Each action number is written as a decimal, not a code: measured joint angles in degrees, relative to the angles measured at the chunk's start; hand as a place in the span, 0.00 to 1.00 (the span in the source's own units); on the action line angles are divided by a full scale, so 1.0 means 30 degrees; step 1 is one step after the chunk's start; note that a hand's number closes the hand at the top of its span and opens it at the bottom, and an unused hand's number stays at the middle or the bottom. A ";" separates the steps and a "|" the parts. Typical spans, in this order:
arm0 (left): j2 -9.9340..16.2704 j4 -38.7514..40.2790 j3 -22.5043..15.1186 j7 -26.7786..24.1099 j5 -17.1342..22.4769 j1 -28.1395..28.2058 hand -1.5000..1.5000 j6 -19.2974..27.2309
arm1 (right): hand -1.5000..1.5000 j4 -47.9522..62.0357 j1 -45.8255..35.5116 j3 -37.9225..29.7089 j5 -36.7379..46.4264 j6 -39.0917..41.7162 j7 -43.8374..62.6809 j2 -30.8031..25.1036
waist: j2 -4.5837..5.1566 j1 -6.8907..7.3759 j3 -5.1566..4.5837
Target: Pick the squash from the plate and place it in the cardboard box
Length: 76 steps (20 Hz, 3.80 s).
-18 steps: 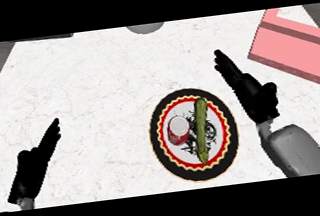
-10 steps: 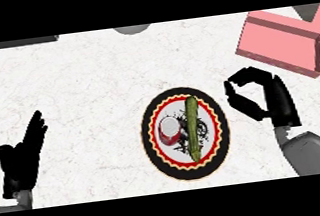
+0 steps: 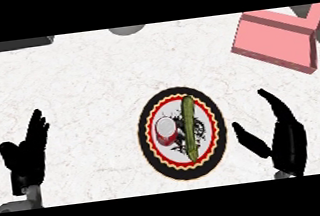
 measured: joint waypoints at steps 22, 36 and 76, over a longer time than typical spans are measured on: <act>-0.1045 0.0821 -0.0433 -0.0003 -0.0674 -0.1541 0.50 0.0072 | 0.00 -0.7550 -0.1769 0.3353 0.8922 1.6567 1.5361 0.4909 | 0.0314 0.1211 0.0124; -0.1021 0.0675 -0.0294 -0.0084 -0.0805 -0.1306 0.50 -0.0350 | 0.00 -0.3998 -0.4974 0.2521 0.6093 1.7444 1.6820 0.5176 | 0.0304 0.1426 0.0149; -0.1499 0.1544 0.0366 -0.0175 -0.1319 -0.1909 0.50 -0.0673 | 0.00 0.4325 -0.8193 0.1252 0.3357 1.5894 1.6684 0.5165 | 0.0290 0.1317 0.0169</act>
